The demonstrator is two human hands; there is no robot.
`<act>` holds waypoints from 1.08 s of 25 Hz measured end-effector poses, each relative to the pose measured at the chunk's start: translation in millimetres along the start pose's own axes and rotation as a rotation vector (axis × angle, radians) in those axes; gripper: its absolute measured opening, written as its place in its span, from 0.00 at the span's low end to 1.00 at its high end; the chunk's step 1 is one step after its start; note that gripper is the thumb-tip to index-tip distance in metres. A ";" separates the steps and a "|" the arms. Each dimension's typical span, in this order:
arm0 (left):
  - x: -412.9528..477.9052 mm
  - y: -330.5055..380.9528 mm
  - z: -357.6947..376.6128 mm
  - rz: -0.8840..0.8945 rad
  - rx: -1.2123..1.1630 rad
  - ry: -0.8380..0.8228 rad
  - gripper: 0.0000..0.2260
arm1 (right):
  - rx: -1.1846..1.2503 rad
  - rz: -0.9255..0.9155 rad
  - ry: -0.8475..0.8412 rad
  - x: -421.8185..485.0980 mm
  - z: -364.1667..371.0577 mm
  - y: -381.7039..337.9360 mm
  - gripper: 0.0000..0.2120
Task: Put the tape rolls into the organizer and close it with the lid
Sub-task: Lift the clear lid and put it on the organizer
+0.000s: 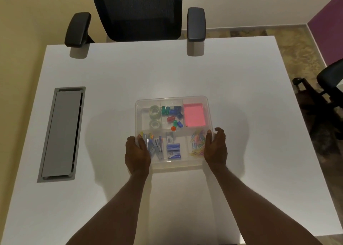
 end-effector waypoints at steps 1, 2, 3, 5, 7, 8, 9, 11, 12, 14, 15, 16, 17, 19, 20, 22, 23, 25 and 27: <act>-1.6 0.1 -0.1 -0.002 -0.024 -0.025 0.18 | -0.012 -0.017 0.010 -0.8 -2.6 -2.5 0.25; -3.0 1.5 -1.6 0.001 -0.040 -0.050 0.19 | -0.061 -0.057 0.023 -1.1 -6.2 -6.6 0.27; -4.4 4.2 -4.8 0.033 -0.028 -0.060 0.23 | -0.136 -0.123 0.014 -1.9 -7.9 -12.3 0.31; -8.9 18.9 -12.8 0.214 0.091 -0.051 0.32 | -0.294 -0.301 -0.068 -8.2 -3.7 -30.4 0.35; -24.0 42.2 -7.6 0.475 0.271 -0.116 0.35 | -0.419 -0.497 -0.142 -24.1 6.1 -51.8 0.35; -37.5 50.6 0.8 0.593 0.345 -0.181 0.34 | -0.455 -0.580 -0.175 -35.3 13.3 -62.0 0.34; -53.2 54.3 11.0 0.682 0.403 -0.248 0.34 | -0.475 -0.636 -0.212 -46.7 21.6 -70.4 0.33; -80.9 52.6 26.4 0.764 0.494 -0.307 0.32 | -0.478 -0.670 -0.276 -66.8 37.0 -78.9 0.33; -90.0 50.6 30.3 0.767 0.528 -0.306 0.32 | -0.479 -0.662 -0.292 -74.2 42.1 -79.7 0.33; -95.9 44.9 34.2 0.728 0.591 -0.297 0.32 | -0.510 -0.629 -0.308 -83.5 48.3 -74.3 0.32; -95.1 42.2 36.2 0.713 0.626 -0.302 0.33 | -0.526 -0.612 -0.312 -85.1 49.8 -70.6 0.32; -93.9 39.8 37.9 0.706 0.656 -0.312 0.34 | -0.539 -0.597 -0.319 -85.6 50.6 -67.9 0.32; -92.8 38.6 39.0 0.706 0.673 -0.318 0.34 | -0.554 -0.591 -0.327 -85.6 51.5 -66.6 0.32; -92.2 40.4 39.3 0.718 0.674 -0.315 0.34 | -0.575 -0.600 -0.345 -84.9 53.8 -67.5 0.32; -91.1 42.5 39.9 0.720 0.676 -0.317 0.34 | -0.579 -0.606 -0.351 -83.0 54.9 -68.4 0.32; -86.1 47.7 42.9 0.712 0.678 -0.330 0.35 | -0.584 -0.613 -0.357 -75.7 55.2 -71.6 0.33; -81.9 51.0 44.9 0.711 0.674 -0.334 0.34 | -0.587 -0.613 -0.360 -70.0 55.0 -72.9 0.33; -72.2 58.7 50.7 0.711 0.677 -0.357 0.33 | -0.601 -0.613 -0.371 -56.7 55.2 -76.6 0.33; -65.1 66.3 54.2 0.702 0.665 -0.376 0.33 | -0.611 -0.614 -0.401 -46.4 56.3 -81.2 0.34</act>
Point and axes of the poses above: each hand's wrist, its own x-axis towards the middle knuckle, its own z-axis out of the palm, y = z × x, the point moved 10 cm from there along x, towards the middle knuckle, and after that the axes turned 5 degrees about -z, right-handed, at the moved point
